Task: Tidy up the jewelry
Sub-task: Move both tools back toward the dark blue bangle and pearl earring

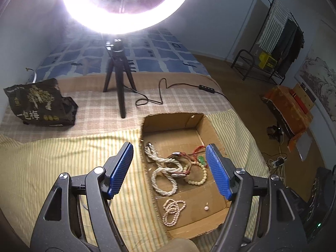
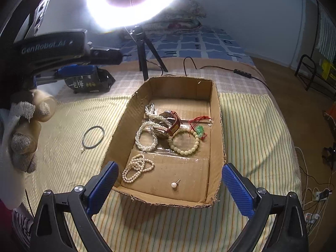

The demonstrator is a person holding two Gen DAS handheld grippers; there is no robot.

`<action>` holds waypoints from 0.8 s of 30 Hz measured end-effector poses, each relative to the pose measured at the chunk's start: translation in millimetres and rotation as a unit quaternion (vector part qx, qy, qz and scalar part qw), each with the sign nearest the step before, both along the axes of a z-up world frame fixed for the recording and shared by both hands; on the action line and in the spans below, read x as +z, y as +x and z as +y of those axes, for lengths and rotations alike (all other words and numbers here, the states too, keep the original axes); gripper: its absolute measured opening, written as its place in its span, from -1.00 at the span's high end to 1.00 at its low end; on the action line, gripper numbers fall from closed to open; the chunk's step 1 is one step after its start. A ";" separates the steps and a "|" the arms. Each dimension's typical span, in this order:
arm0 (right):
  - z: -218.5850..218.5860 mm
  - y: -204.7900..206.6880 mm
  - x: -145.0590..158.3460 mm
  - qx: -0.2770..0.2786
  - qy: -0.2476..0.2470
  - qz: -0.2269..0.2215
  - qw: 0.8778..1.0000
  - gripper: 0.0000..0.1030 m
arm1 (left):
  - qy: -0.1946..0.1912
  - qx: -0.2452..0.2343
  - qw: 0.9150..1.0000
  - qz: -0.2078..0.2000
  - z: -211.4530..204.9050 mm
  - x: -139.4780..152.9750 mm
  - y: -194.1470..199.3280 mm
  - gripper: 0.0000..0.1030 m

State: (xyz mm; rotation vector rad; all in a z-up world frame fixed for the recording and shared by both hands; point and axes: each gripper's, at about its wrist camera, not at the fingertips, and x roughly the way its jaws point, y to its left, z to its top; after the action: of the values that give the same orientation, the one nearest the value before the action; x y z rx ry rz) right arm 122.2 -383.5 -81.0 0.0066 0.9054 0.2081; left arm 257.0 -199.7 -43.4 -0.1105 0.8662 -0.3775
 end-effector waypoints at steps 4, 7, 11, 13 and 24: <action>-0.4 -4.1 7.2 -0.006 0.009 -0.007 1.000 -0.95 | 0.003 0.007 1.000 -0.002 14.0 3.9 -5.1 -0.43; 1.1 -6.4 11.5 -0.010 0.012 -0.014 1.000 -0.98 | 0.007 0.014 1.000 -0.004 27.3 7.3 -7.7 -0.43; 5.0 -9.2 15.6 -0.006 0.015 -0.020 1.000 -0.99 | 0.006 0.030 0.999 -0.008 48.6 14.7 -11.0 -0.43; 8.2 -11.0 18.4 -0.002 0.018 -0.024 1.000 -0.99 | 0.004 0.038 0.999 -0.006 61.9 18.4 -12.3 -0.43; 21.1 -7.7 22.8 0.005 0.046 -0.026 0.999 -0.99 | 0.023 0.076 0.997 0.010 132.6 7.3 -21.0 -0.43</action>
State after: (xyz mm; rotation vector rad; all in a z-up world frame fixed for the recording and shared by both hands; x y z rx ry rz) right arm 114.5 -362.4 -58.2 0.0818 0.8433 0.2574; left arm 236.0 -67.0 -36.1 -0.1365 0.8803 -0.2131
